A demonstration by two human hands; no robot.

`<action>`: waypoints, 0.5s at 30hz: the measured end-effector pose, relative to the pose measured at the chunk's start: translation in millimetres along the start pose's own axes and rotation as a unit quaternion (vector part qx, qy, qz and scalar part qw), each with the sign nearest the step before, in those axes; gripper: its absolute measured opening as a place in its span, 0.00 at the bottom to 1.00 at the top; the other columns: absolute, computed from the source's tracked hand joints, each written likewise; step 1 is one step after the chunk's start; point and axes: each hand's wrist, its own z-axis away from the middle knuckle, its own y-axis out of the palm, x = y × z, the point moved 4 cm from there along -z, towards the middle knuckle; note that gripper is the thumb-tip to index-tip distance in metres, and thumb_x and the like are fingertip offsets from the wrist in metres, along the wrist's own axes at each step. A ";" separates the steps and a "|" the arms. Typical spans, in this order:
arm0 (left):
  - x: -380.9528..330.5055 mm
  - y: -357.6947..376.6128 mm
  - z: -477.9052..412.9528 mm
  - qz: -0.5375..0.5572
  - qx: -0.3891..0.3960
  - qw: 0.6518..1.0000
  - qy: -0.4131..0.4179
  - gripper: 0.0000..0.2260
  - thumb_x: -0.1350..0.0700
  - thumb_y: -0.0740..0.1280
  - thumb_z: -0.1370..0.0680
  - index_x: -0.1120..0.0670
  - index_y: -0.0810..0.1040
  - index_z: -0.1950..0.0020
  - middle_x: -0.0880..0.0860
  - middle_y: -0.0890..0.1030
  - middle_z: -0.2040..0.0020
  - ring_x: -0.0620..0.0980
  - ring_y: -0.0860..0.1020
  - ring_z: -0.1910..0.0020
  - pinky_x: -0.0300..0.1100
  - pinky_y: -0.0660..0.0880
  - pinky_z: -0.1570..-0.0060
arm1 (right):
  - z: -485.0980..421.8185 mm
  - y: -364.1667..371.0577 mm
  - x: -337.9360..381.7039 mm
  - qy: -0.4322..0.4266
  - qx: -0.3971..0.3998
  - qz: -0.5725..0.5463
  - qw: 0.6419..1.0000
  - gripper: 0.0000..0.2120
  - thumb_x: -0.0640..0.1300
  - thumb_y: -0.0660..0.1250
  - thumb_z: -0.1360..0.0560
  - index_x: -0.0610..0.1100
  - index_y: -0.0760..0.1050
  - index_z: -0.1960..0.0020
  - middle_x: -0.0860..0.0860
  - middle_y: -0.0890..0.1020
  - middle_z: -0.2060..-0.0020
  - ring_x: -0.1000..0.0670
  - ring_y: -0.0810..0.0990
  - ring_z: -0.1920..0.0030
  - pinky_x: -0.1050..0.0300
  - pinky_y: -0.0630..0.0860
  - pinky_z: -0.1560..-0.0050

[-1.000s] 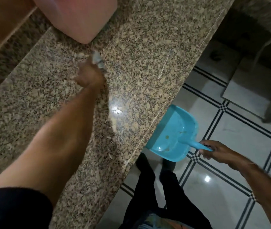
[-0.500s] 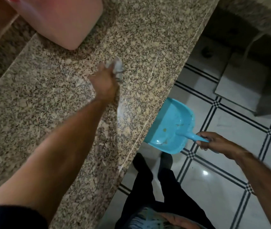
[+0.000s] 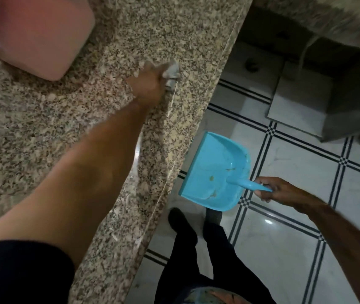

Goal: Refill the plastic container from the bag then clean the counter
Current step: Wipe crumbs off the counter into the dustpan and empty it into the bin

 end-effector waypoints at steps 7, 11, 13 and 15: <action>-35.6 6.0 94.3 0.043 0.019 0.984 0.173 0.23 0.38 0.52 0.18 0.43 0.77 0.30 0.51 0.75 0.50 0.48 0.74 0.53 0.54 0.71 0.43 | 5.9 1.1 -10.6 -0.002 0.001 -0.011 1.000 0.06 0.45 0.71 0.21 0.43 0.82 0.48 0.51 0.81 0.62 0.53 0.79 0.61 0.59 0.76 0.57; -25.8 8.6 176.5 0.033 0.035 0.983 0.176 0.13 0.46 0.57 0.17 0.46 0.76 0.36 0.50 0.78 0.46 0.50 0.77 0.49 0.51 0.69 0.44 | 13.4 7.5 -13.6 -0.002 0.006 -0.023 1.000 0.03 0.47 0.72 0.21 0.49 0.83 0.48 0.54 0.82 0.61 0.56 0.79 0.61 0.57 0.75 0.55; -17.8 3.5 216.5 0.046 0.060 0.982 0.170 0.14 0.45 0.54 0.16 0.44 0.75 0.37 0.47 0.76 0.47 0.47 0.76 0.49 0.49 0.65 0.46 | 19.5 12.7 -15.5 0.004 0.011 -0.019 1.000 0.03 0.48 0.72 0.21 0.52 0.83 0.48 0.55 0.82 0.61 0.57 0.80 0.60 0.57 0.76 0.53; -13.5 -10.8 238.5 0.072 0.075 0.982 0.160 0.18 0.43 0.50 0.16 0.45 0.76 0.37 0.45 0.76 0.48 0.45 0.77 0.50 0.48 0.65 0.46 | 26.7 17.6 -16.8 0.008 0.010 -0.019 1.000 0.04 0.50 0.72 0.21 0.54 0.83 0.47 0.55 0.83 0.59 0.57 0.81 0.59 0.59 0.76 0.51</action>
